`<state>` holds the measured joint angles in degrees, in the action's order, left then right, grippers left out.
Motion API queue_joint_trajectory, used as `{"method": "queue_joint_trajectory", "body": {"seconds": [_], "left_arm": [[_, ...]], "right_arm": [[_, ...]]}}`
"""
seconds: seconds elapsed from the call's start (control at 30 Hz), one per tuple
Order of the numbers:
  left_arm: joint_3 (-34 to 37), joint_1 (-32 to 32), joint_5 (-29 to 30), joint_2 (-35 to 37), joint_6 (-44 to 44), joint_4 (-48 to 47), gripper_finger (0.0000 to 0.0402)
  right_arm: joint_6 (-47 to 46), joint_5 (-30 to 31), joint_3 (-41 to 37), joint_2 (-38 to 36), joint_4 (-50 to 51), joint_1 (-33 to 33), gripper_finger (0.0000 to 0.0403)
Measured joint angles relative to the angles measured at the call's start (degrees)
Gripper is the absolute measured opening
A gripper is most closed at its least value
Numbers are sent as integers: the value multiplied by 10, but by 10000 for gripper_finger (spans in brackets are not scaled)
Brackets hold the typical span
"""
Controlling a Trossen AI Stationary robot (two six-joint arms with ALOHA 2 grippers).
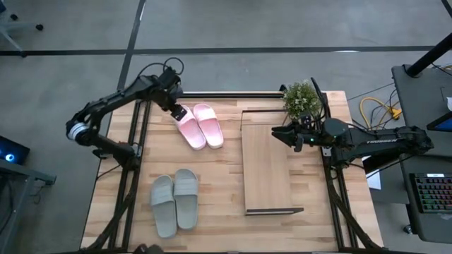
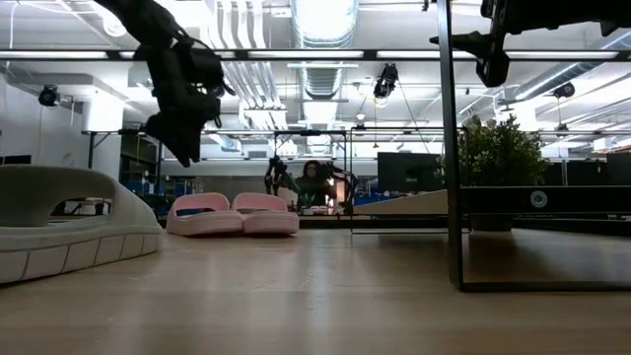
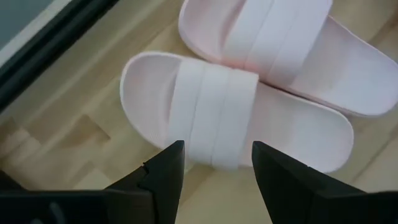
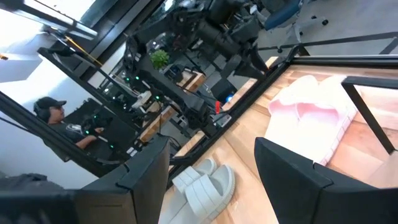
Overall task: Pick and place slides into the shelf
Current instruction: Put the left pink slide on the shelf
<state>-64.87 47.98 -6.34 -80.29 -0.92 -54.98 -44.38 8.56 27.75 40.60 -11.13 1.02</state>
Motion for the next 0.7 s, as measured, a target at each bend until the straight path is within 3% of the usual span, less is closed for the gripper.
{"method": "queue_joint_trajectory", "body": {"seconds": [0.37,0.7], "left_arm": [[-78,21,-8,-161,-59,-75,173],[-98,39,-9,-207,-105,-74,173]], "right_arm": [[-6,0,0,0,36,0,226],[-6,3,0,0,37,0,226]]}}
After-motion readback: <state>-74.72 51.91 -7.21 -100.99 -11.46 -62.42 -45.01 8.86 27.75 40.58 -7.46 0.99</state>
